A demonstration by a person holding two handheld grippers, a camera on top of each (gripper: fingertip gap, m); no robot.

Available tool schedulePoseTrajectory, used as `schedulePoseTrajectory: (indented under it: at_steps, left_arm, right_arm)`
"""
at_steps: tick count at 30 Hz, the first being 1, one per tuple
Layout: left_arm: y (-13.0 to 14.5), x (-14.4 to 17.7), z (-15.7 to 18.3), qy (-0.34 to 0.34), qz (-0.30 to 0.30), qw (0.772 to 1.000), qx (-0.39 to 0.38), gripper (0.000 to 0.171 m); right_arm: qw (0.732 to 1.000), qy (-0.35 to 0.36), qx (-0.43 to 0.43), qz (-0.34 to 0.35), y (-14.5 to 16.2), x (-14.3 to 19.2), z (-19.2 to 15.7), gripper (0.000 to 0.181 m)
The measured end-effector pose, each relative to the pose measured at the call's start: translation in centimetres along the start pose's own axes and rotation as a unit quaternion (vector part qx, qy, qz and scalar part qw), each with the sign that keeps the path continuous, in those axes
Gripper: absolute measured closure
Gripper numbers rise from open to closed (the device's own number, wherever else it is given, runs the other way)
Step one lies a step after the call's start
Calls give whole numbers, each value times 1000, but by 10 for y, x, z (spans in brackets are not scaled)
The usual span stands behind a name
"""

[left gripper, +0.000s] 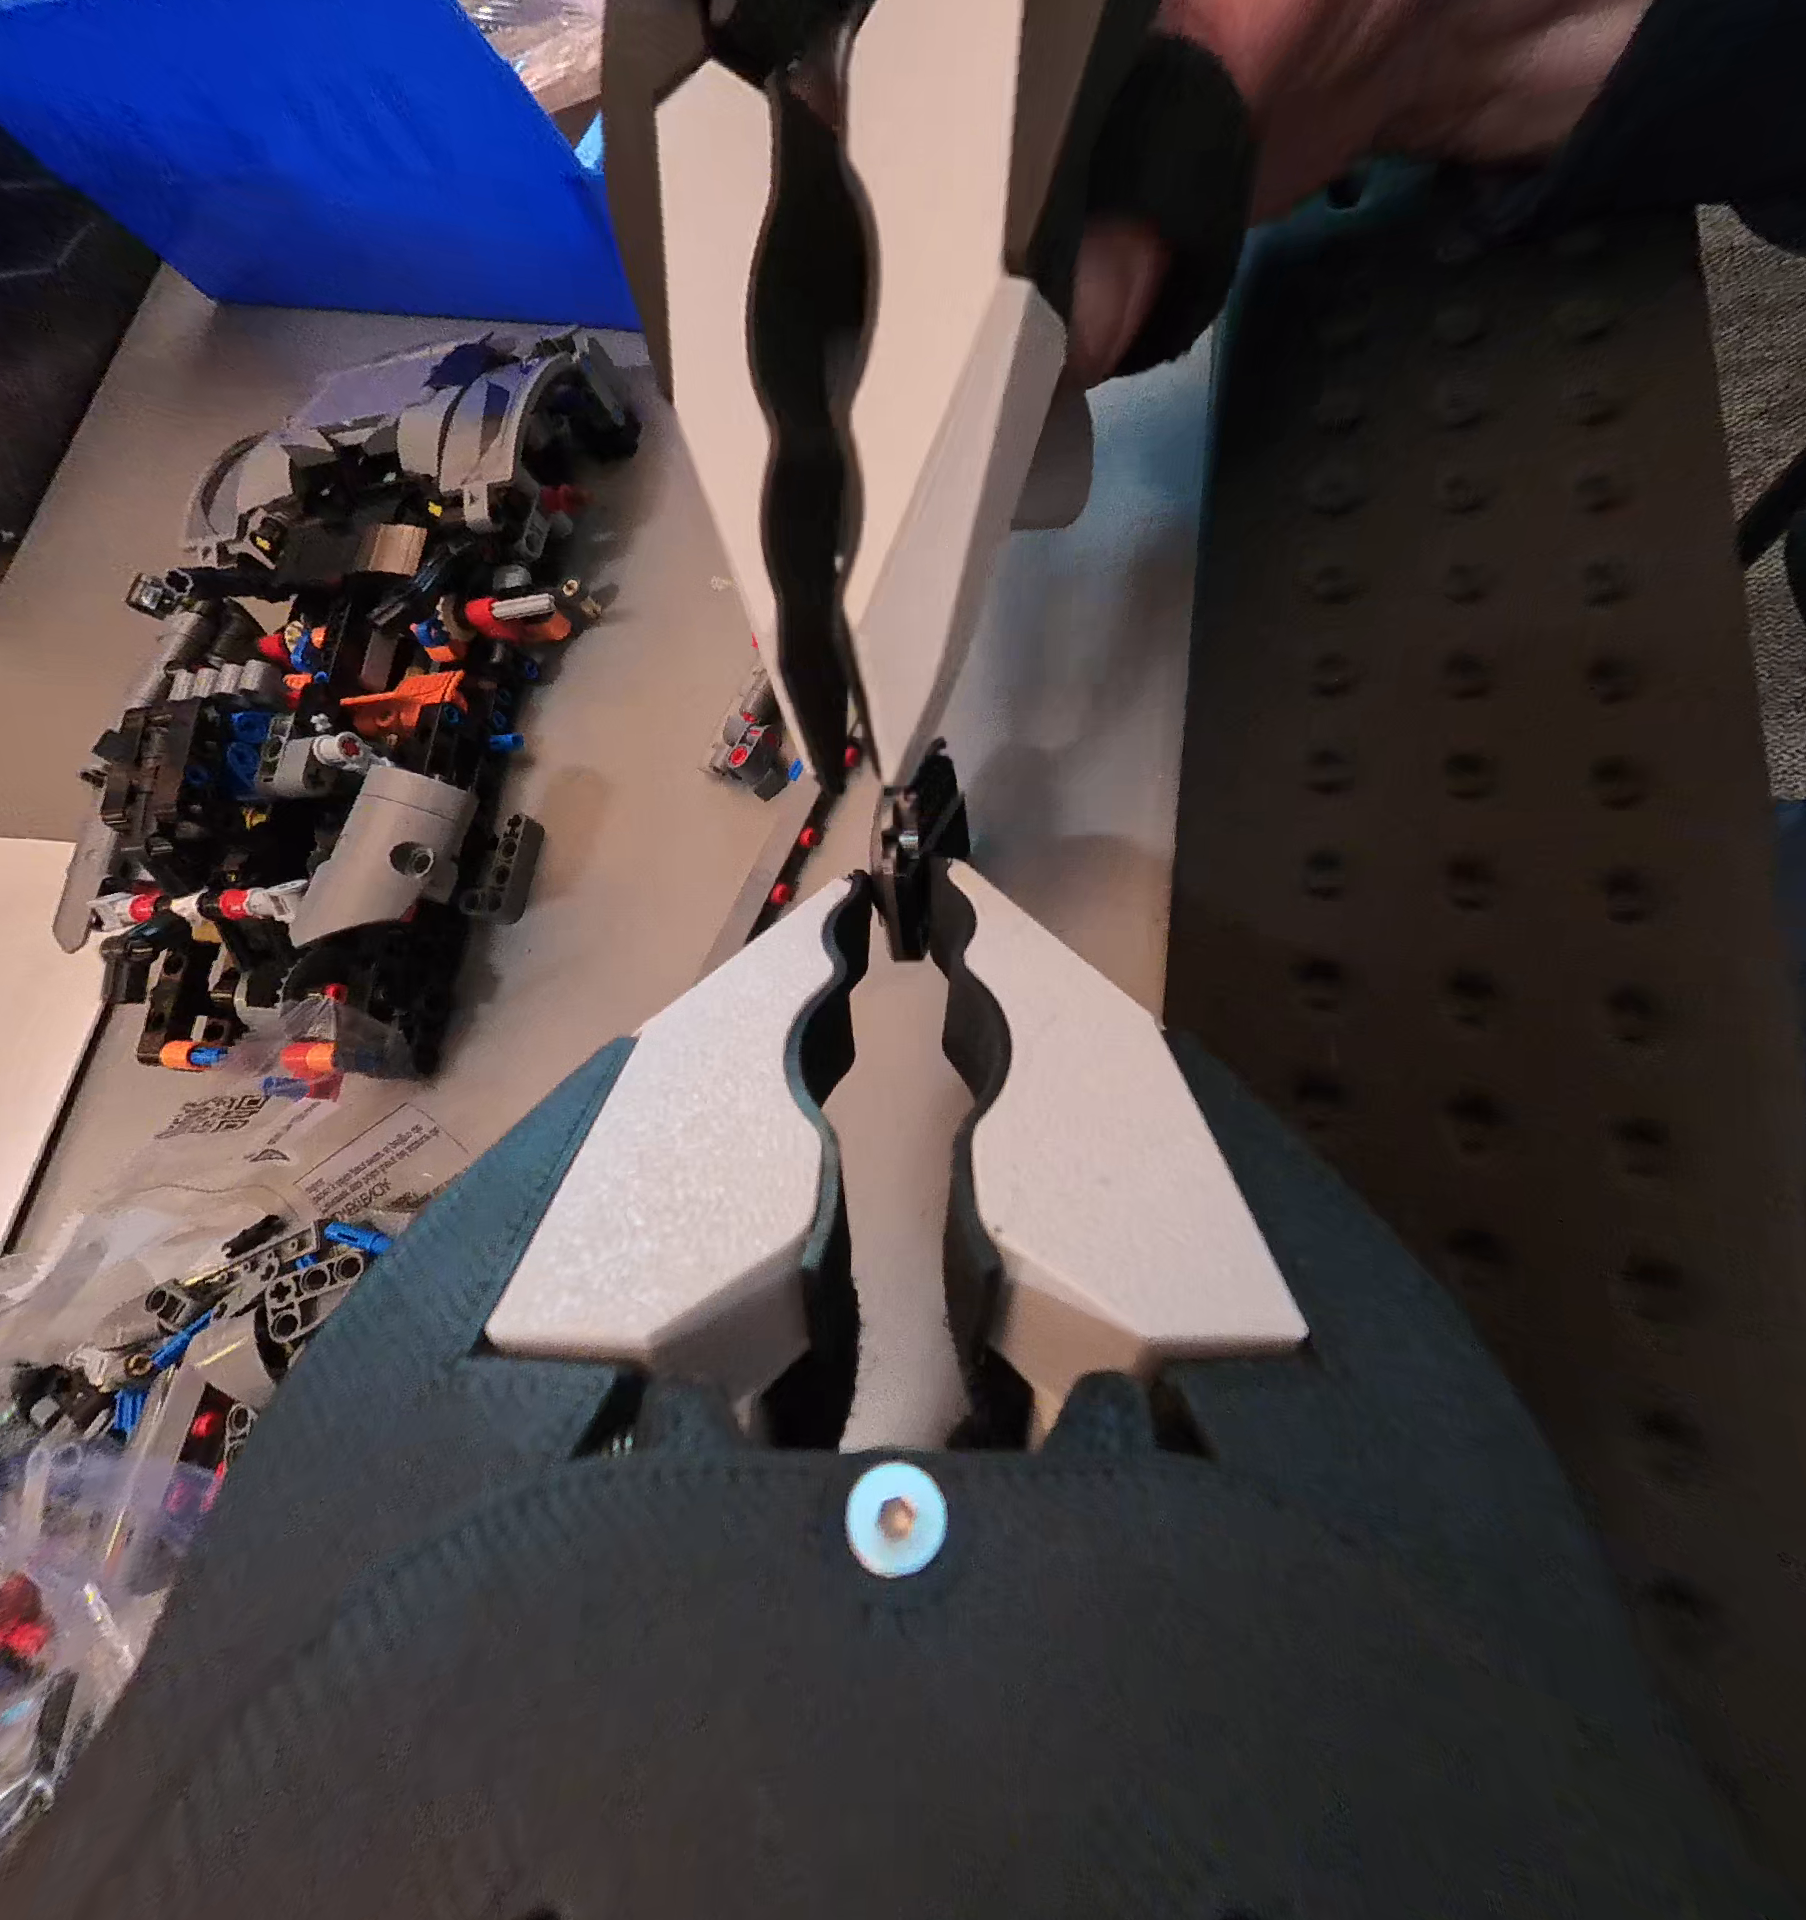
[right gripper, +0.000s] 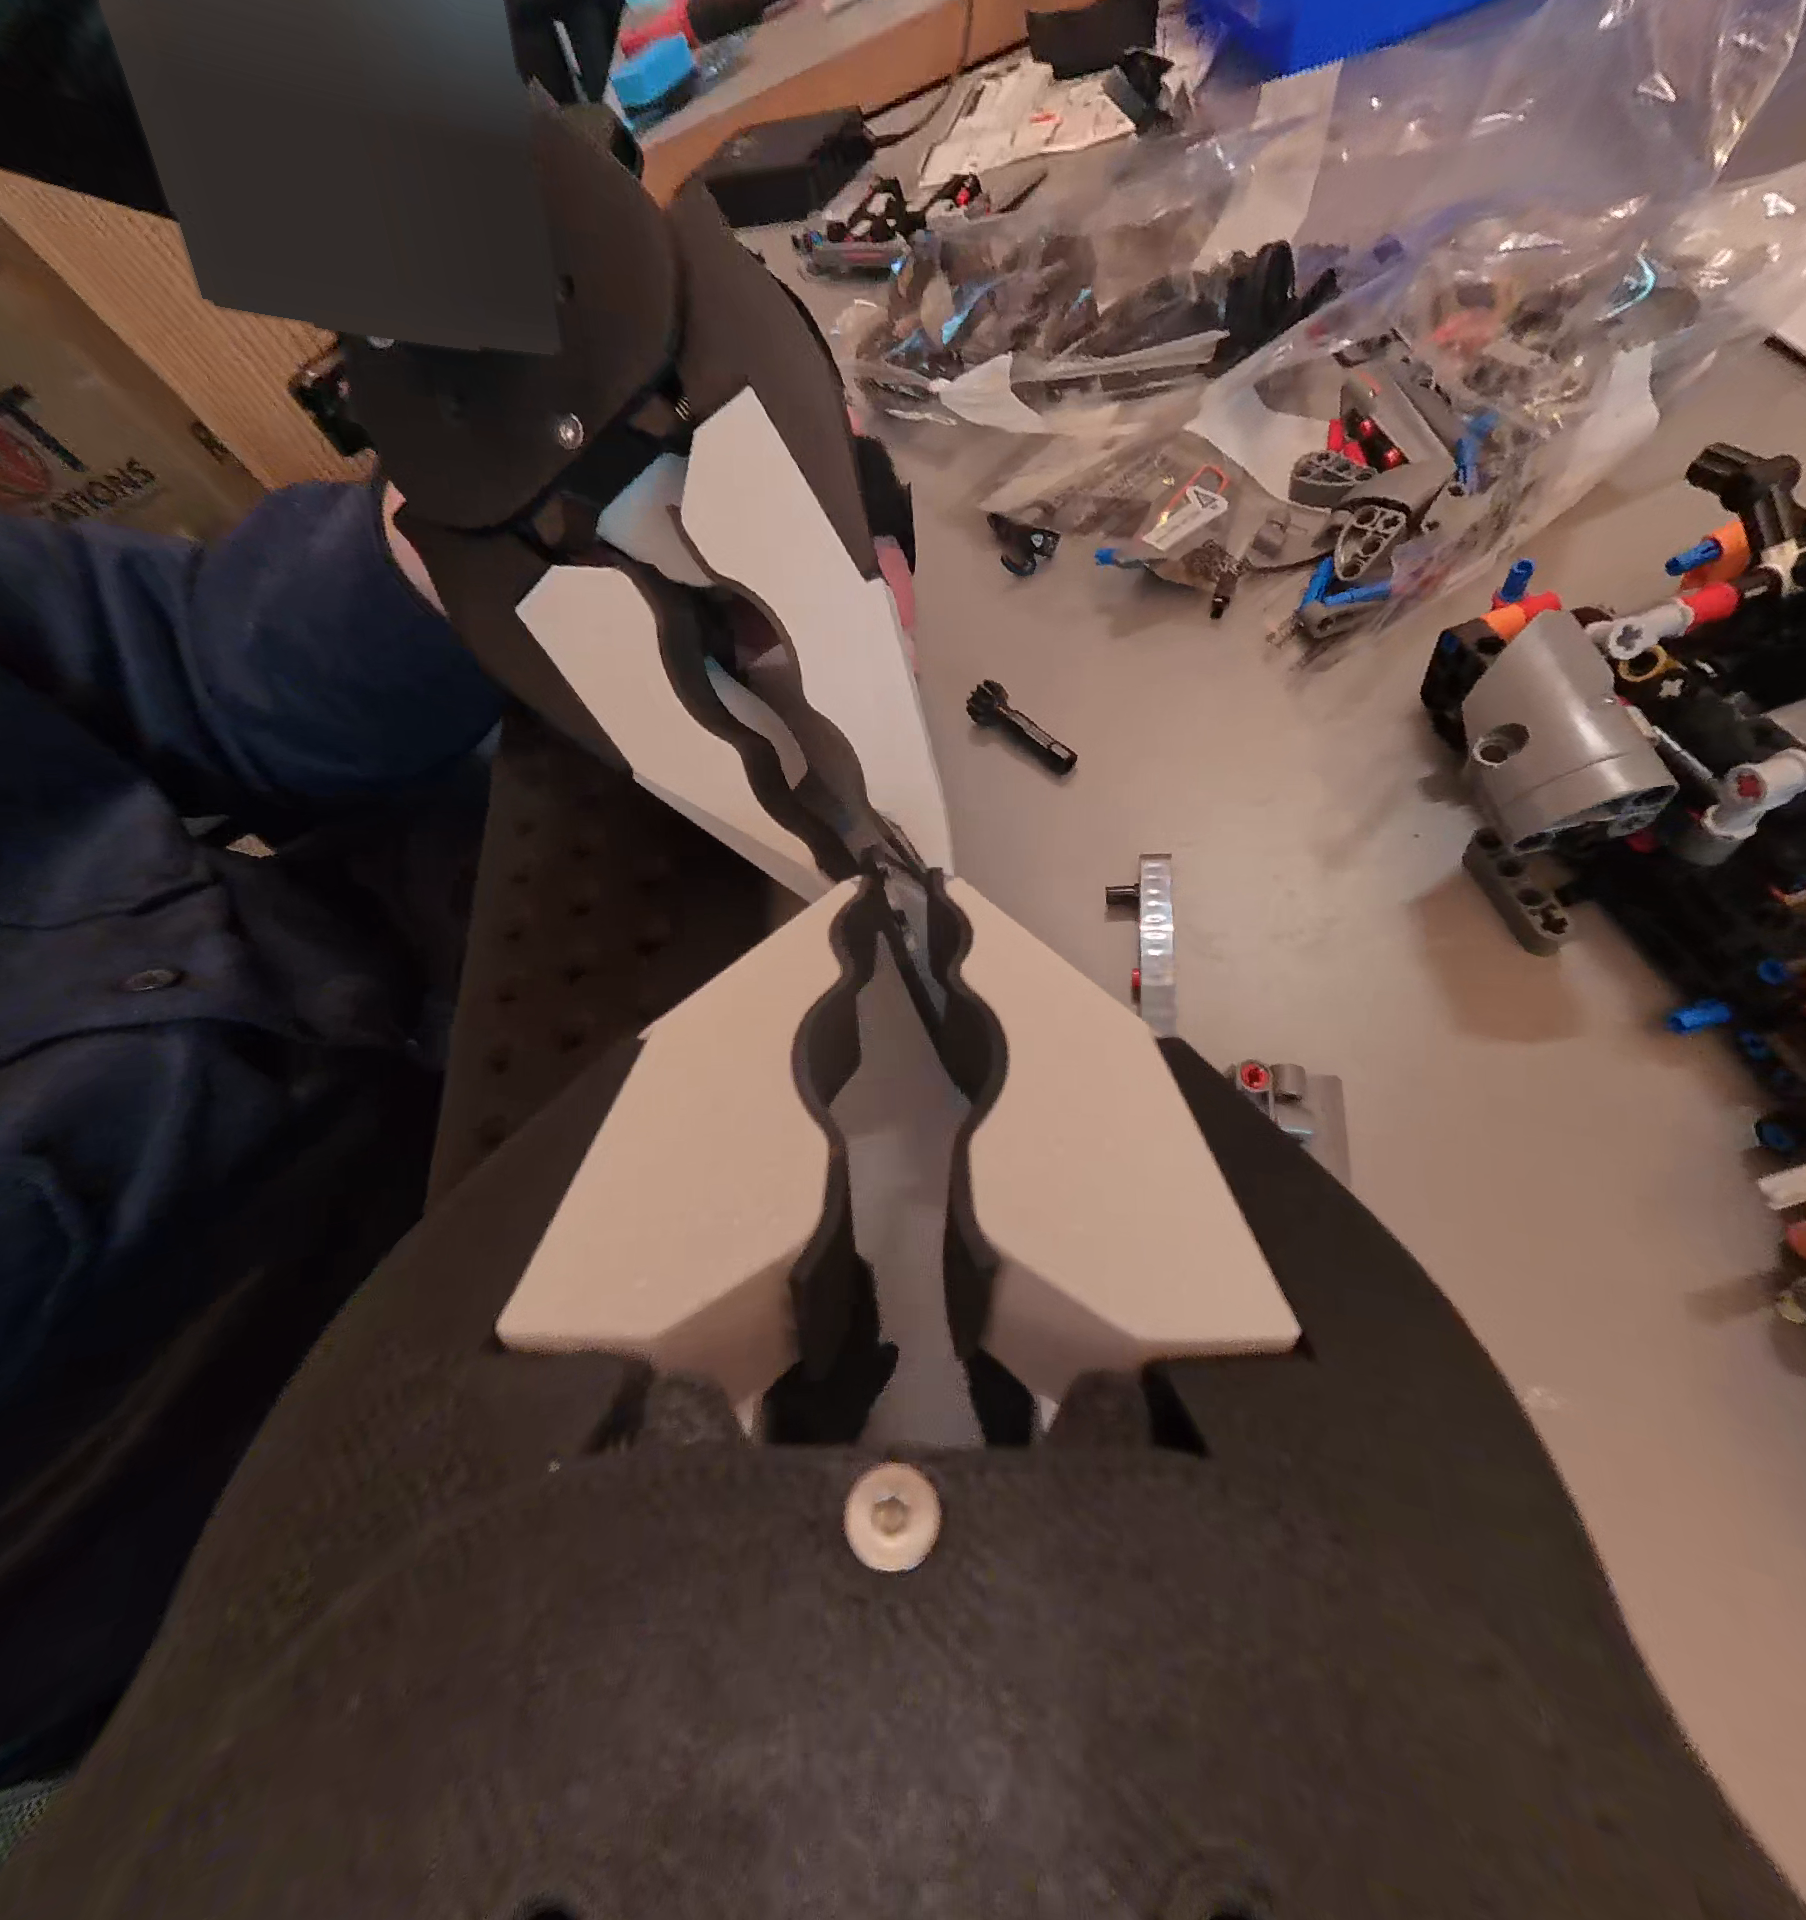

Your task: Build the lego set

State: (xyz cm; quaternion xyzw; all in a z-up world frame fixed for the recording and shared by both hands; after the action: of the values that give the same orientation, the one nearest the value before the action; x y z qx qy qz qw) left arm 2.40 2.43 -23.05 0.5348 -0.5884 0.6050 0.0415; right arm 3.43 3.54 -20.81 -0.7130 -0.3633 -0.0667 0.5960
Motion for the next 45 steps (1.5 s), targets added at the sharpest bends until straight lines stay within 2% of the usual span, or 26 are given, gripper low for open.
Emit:
schedulePoseTrajectory:
  at_steps: [3,5,10,21,33,35,36,37,39,41,45]
  left_arm:
    - [-2,-1,0,-1,2,1000,0,163]
    - [-2,-2,0,-5,-3,1000,-3,163]
    - [1,-8,1,-25,-29,999,-19,163]
    - [-6,-5,-6,-71,-28,996,-33,164]
    - [-9,-6,-11,-124,-63,987,-86,166]
    - [-8,-7,-13,-125,-67,986,-90,168]
    - [-12,-8,-5,-111,-53,987,-102,171]
    - [-31,-6,12,-81,-1,991,-110,171]
    - [-32,-9,4,-129,-34,982,-130,171]
    - [-18,-12,-9,-122,-54,987,-88,171]
    - [-7,-4,-17,-104,-40,993,-40,171]
  right_arm:
    - [999,23,8,-20,5,-5,2,172]
    - [1000,18,-1,-18,5,-6,2,178]
    - [999,15,-34,-26,9,-11,4,177]
    - [996,76,-31,18,2,0,7,181]
    - [993,85,-72,39,-1,-1,17,181]
    - [991,116,-70,8,7,-7,25,181]
    - [986,149,-67,-43,22,-14,34,181]
    - [984,160,-55,-57,24,-18,35,181]
    - [986,154,-57,-2,6,-6,33,181]
    - [986,141,-83,14,10,0,37,181]
    - [985,130,-87,79,-3,29,37,181]
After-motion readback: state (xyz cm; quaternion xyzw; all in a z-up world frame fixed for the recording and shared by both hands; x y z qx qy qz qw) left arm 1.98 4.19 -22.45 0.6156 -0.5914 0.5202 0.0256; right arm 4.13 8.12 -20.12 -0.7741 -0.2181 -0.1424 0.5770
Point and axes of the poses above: each gripper's, where its closed fingertips meet, x back along the fingers, y out of its underside, z = x × y across the jaws, the point moved 1 cm from there along x, back along the fingers, and after that the axes turned 6 degrees about -z, right-handed, at the moved point
